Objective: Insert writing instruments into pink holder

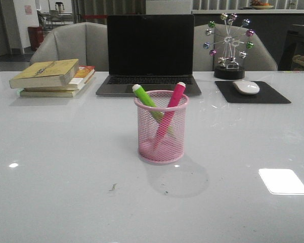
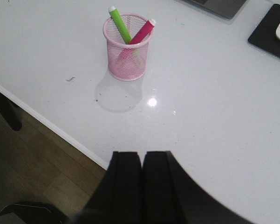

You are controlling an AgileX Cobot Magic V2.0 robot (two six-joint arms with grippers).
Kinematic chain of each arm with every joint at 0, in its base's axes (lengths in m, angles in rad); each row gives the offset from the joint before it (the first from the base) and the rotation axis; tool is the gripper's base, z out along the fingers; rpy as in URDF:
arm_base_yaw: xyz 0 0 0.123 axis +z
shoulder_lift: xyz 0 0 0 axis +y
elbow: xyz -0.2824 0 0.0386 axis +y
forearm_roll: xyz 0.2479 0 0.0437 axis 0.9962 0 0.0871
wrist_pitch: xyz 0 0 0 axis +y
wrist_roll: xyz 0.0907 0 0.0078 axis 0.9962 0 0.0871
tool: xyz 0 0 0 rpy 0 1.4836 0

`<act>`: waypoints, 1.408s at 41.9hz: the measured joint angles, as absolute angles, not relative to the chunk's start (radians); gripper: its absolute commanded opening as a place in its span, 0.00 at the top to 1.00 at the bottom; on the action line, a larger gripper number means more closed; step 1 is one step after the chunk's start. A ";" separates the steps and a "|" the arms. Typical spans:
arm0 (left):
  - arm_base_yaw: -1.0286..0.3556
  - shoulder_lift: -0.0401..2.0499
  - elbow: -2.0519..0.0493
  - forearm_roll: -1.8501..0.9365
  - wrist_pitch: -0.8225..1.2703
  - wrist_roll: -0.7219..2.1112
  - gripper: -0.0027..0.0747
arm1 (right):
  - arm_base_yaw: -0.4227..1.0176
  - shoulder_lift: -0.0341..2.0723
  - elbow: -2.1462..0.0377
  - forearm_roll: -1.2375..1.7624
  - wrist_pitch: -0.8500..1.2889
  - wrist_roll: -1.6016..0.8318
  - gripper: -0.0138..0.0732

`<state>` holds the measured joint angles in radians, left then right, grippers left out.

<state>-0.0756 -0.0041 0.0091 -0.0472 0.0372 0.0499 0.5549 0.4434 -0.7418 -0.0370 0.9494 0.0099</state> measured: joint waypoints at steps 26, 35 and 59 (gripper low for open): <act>-0.076 -0.004 0.009 -0.047 0.037 0.051 0.85 | 0.555 0.443 -0.742 -0.037 0.949 0.010 0.78; -0.076 -0.004 0.009 -0.047 0.037 0.051 0.85 | 0.466 0.383 -0.675 -0.025 0.851 0.010 0.78; -0.076 -0.004 0.009 -0.047 0.037 0.051 0.85 | -0.036 -0.008 0.002 0.050 0.117 0.010 0.78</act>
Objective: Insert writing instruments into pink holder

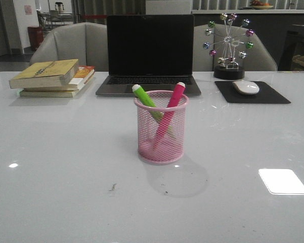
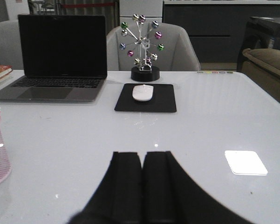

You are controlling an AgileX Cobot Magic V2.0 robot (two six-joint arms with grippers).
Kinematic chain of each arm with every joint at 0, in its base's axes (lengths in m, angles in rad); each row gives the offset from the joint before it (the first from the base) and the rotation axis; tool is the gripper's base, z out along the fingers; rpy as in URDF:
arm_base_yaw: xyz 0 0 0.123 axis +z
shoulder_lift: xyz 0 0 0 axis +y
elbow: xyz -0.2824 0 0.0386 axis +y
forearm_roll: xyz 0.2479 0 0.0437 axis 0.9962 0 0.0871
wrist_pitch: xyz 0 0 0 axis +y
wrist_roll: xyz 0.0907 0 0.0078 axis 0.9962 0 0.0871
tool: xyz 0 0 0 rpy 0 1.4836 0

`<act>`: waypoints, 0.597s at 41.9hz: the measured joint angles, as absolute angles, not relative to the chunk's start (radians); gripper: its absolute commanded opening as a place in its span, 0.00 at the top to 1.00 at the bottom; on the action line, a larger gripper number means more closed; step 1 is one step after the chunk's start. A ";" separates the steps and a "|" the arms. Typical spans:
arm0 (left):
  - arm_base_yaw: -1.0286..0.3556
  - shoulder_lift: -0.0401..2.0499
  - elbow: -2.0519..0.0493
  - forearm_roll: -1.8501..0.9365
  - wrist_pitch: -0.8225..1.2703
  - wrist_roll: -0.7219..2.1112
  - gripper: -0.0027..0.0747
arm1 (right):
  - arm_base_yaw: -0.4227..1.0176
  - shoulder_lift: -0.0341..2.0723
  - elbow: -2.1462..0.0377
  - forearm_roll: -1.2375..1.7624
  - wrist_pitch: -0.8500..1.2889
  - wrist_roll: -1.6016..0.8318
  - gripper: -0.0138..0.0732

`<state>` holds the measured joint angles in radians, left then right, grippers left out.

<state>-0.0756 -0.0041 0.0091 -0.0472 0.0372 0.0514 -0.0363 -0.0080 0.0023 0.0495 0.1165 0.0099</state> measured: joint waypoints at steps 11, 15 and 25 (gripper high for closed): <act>-0.076 -0.004 0.009 -0.047 0.037 0.051 0.85 | -0.045 -0.010 0.028 0.052 0.041 0.010 0.78; -0.076 -0.004 0.009 -0.047 0.037 0.051 0.85 | -0.045 -0.010 0.028 0.054 0.030 0.010 0.78; -0.076 -0.004 0.009 -0.047 0.037 0.051 0.85 | -0.004 -0.010 0.028 0.056 0.030 0.010 0.78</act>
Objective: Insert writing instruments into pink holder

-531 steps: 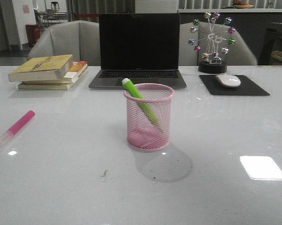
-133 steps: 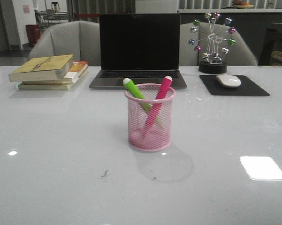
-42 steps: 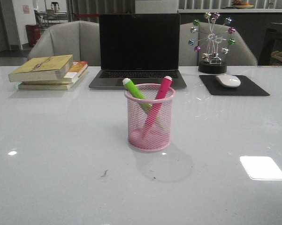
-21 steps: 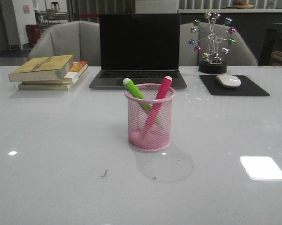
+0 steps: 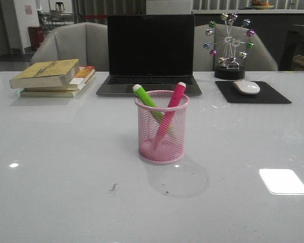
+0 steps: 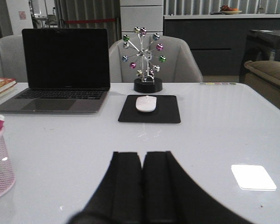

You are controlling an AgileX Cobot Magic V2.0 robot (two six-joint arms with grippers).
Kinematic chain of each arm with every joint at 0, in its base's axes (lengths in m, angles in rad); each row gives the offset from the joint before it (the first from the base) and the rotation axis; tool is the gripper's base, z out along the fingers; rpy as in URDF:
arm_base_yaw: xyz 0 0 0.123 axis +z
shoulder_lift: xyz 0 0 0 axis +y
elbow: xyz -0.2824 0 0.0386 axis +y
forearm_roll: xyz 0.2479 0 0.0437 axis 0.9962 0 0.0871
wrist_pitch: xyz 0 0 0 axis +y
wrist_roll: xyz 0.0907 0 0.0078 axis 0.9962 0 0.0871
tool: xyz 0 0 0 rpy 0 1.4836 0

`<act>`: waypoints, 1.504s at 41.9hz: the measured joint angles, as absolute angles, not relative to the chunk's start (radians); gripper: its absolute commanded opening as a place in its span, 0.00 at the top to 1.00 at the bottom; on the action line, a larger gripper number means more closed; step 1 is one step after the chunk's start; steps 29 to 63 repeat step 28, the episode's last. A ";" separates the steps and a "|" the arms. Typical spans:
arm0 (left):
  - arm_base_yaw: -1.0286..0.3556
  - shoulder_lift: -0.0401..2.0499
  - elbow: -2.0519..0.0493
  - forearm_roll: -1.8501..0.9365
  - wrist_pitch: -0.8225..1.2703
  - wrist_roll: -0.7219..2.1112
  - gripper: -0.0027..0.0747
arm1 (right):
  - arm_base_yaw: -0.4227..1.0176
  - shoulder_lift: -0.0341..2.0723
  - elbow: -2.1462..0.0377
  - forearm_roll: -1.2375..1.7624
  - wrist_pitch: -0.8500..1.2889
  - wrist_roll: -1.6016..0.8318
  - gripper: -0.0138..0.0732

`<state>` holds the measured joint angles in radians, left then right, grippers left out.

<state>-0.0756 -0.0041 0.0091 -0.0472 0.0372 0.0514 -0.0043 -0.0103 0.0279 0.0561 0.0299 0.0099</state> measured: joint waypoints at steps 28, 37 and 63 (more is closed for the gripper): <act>-0.076 -0.004 0.009 -0.047 0.037 0.051 0.85 | 0.005 -0.010 0.029 0.056 0.030 0.010 0.78; -0.076 -0.004 0.009 -0.047 0.037 0.051 0.85 | 0.005 -0.010 0.029 0.056 0.030 0.010 0.78; -0.076 -0.004 0.009 -0.047 0.037 0.051 0.85 | 0.005 -0.010 0.029 0.056 0.030 0.010 0.78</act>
